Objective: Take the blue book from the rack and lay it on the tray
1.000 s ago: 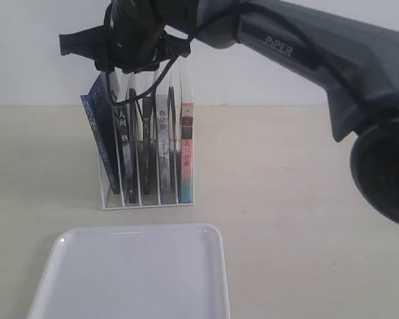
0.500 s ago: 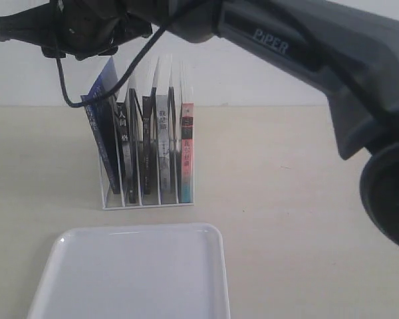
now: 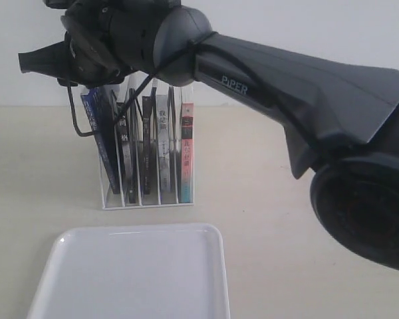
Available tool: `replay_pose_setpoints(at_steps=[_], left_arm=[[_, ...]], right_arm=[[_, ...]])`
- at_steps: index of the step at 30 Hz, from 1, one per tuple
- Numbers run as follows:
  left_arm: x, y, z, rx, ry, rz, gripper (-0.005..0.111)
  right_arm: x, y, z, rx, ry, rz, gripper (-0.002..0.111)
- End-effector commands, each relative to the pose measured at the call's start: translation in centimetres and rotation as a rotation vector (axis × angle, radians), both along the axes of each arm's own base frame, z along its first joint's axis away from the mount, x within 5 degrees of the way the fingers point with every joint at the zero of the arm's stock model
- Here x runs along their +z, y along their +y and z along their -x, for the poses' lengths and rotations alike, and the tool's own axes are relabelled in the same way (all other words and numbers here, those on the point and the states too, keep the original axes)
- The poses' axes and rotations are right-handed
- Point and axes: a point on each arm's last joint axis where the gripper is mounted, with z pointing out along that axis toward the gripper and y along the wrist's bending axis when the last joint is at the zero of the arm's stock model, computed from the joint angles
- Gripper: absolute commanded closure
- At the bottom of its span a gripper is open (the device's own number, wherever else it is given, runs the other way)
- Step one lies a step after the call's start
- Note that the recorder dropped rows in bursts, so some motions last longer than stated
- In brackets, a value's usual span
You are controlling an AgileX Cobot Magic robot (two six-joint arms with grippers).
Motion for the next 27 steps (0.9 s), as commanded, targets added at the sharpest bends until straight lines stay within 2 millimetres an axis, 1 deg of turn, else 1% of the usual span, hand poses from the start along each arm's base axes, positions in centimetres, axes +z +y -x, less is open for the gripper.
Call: replay_pose_setpoints(at_steps=[1, 7, 8, 14, 15, 19, 21, 23, 27], left_arm=[[-0.1, 0.0, 0.0, 0.005, 0.002, 0.006, 0.102], [-0.1, 0.0, 0.0, 0.005, 0.002, 0.006, 0.102], [-0.1, 0.0, 0.0, 0.005, 0.002, 0.006, 0.102], [-0.1, 0.0, 0.0, 0.005, 0.002, 0.006, 0.102], [-0.1, 0.0, 0.0, 0.005, 0.002, 0.006, 0.102], [-0.1, 0.0, 0.0, 0.005, 0.002, 0.006, 0.102], [-0.1, 0.0, 0.0, 0.005, 0.002, 0.006, 0.102], [-0.1, 0.0, 0.0, 0.005, 0.002, 0.006, 0.102], [-0.1, 0.0, 0.0, 0.005, 0.002, 0.006, 0.102]], right_arm=[[-0.3, 0.0, -0.4, -0.008, -0.013, -0.01, 0.065], [-1.4, 0.0, -0.8, -0.027, -0.02, 0.033, 0.065], [-1.8, 0.1, -0.9, -0.028, -0.02, 0.045, 0.065], [-2.1, 0.1, -1.0, -0.036, -0.032, 0.062, 0.066], [-2.2, 0.1, -1.1, -0.036, -0.031, 0.063, 0.069], [-2.2, 0.1, -1.1, -0.036, -0.031, 0.066, 0.087], [-2.2, 0.1, -1.1, -0.036, -0.031, 0.066, 0.093], [-2.2, 0.1, -1.1, -0.034, -0.032, 0.069, 0.095], [-2.2, 0.1, -1.1, -0.031, -0.035, 0.065, 0.095]])
